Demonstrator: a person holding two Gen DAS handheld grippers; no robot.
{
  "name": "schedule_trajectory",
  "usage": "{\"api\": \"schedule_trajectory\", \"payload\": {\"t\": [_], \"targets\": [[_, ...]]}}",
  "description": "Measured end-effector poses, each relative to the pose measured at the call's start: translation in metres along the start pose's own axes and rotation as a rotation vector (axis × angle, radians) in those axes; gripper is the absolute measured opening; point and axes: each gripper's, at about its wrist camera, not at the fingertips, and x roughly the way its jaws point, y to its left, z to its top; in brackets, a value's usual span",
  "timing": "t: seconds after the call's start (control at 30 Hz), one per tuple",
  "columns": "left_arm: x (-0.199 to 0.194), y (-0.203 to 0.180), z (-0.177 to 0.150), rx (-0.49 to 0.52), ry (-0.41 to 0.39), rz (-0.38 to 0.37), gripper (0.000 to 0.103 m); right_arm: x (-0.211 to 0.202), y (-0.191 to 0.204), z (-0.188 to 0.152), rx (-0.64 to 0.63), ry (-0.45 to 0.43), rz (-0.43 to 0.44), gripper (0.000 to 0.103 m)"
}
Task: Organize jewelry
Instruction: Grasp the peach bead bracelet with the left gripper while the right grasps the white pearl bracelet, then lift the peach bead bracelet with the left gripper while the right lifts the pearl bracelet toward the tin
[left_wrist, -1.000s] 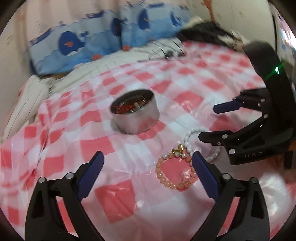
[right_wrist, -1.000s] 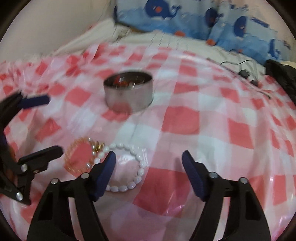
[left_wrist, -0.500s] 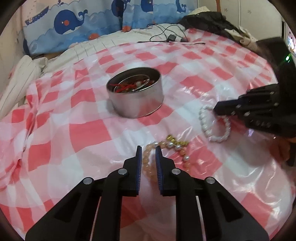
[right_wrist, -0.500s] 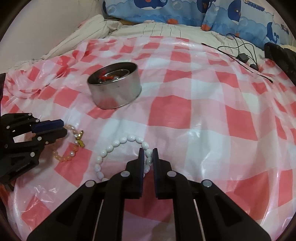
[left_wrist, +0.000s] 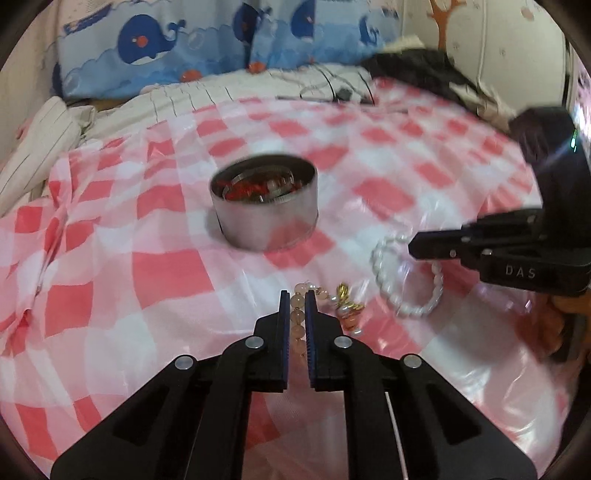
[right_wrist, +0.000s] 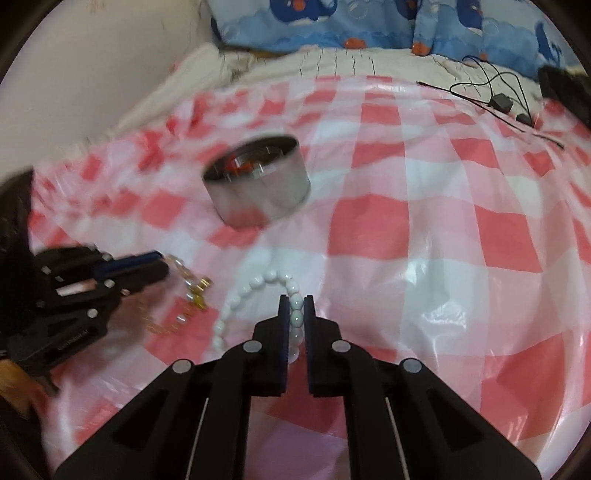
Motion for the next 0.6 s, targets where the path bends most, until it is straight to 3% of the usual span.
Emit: {"api": "schedule_trajectory", "payload": {"t": [0.1,0.2,0.43,0.47,0.53,0.6], "targets": [[-0.006,0.007,0.002,-0.046,-0.021,-0.03,0.007,-0.009,-0.007,0.004,0.059,-0.044,0.086,0.008],[-0.001,0.013,0.0,-0.053,-0.005,0.004,0.007,-0.016,-0.005,0.008,0.067,-0.081,0.125,0.008],[0.017,0.01,-0.006,-0.011,0.08,0.065,0.007,-0.005,0.007,0.007,-0.023,-0.045,-0.01,0.01],[0.019,0.009,-0.007,-0.007,0.091,0.07,0.008,-0.002,0.006,0.006,-0.022,-0.032,-0.02,0.015],[0.02,0.009,-0.007,-0.005,0.094,0.081,0.009,0.001,0.003,0.004,-0.009,-0.018,-0.035,0.047],[0.021,0.01,-0.006,-0.004,0.094,0.092,0.017,-0.003,0.002,0.003,-0.01,-0.043,-0.048,0.048]]}}
